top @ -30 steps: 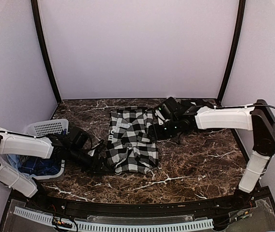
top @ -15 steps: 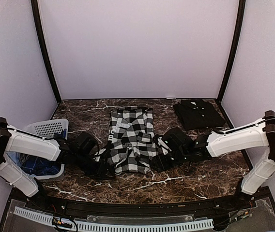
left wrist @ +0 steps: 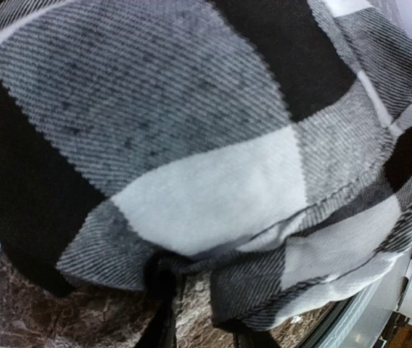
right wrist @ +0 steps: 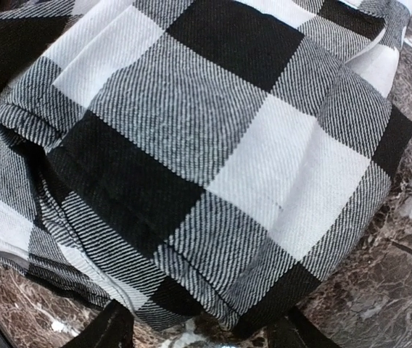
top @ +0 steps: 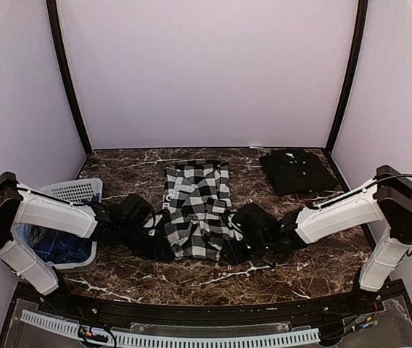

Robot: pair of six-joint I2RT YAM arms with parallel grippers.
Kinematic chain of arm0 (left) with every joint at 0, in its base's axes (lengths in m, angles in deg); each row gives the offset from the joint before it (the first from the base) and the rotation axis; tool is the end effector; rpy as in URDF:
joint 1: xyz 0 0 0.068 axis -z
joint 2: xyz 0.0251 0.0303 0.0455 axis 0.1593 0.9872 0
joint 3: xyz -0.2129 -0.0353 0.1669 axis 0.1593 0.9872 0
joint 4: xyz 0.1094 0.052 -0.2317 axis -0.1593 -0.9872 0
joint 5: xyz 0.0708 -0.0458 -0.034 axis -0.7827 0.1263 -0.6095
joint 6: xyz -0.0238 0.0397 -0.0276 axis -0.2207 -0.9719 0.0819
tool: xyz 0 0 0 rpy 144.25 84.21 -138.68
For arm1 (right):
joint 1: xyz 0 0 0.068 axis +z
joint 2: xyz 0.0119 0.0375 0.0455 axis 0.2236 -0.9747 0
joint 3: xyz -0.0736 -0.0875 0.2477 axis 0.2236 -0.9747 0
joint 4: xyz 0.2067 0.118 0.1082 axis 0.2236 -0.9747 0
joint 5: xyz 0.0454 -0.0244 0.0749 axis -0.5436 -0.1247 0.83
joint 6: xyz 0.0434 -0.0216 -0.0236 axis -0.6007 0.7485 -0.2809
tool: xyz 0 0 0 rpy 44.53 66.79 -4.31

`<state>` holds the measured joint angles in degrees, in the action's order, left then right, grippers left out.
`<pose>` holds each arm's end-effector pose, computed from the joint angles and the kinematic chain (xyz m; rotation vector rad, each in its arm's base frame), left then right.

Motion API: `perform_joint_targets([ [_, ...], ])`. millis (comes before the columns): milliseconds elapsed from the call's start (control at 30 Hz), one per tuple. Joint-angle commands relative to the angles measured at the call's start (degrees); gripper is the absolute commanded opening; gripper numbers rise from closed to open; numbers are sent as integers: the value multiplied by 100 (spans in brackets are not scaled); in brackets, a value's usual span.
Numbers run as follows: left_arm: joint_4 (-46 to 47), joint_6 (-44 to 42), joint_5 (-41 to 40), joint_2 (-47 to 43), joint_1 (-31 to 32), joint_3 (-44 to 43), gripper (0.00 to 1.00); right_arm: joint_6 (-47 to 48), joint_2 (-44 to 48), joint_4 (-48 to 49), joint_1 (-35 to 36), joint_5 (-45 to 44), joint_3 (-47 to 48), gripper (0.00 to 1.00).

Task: Fold and stack the long sleeve shirts
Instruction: Fold the rectangle-folded shirt at the center of the board.

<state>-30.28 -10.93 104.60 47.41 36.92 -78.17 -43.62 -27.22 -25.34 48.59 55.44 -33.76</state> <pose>0.1815 -0.2066 0.1444 0.3603 2.6914 -0.9900 0.1570 0.2835 0.1420 -0.6629 2.4896 0.5614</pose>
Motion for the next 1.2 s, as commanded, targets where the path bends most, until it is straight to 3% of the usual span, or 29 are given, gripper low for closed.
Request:
perform_joint_targets([
  [0,-57,18,-375,-91,41,-234,21,-113,-23,105,45,-290,121,51],
  [167,-457,17,-716,-506,41,-474,6,-118,33,-194,45,-468,419,17],
  [233,-635,21,-847,-663,41,-602,2,-104,84,-355,42,-536,586,9],
  [367,-901,24,-1241,-889,33,-864,0,-36,132,-743,21,-681,1070,2],
  [633,-1226,17,-1685,-409,-195,-1587,0,208,-197,-963,-466,-601,1829,1],
  [733,-1141,21,-1660,-5,-538,-1892,2,258,-485,-1001,-766,-508,2149,7],
  [900,-1055,-209,-1506,680,-1070,-2463,14,284,-839,-1041,-1124,-381,2639,29],
  [1033,-822,-471,-1373,1108,-1427,-3018,39,217,-843,-1134,-1313,-373,2878,42],
  [1067,-936,-574,-1402,1183,-1540,-3205,51,166,-750,-1264,-1339,-583,2881,53],
  [1100,-936,-612,-1424,1110,-1611,-3218,58,130,-661,-1298,-1362,-661,2842,57],
  [1167,-970,-650,-1469,966,-1729,-3176,62,41,-517,-1318,-1404,-784,2700,62],
])
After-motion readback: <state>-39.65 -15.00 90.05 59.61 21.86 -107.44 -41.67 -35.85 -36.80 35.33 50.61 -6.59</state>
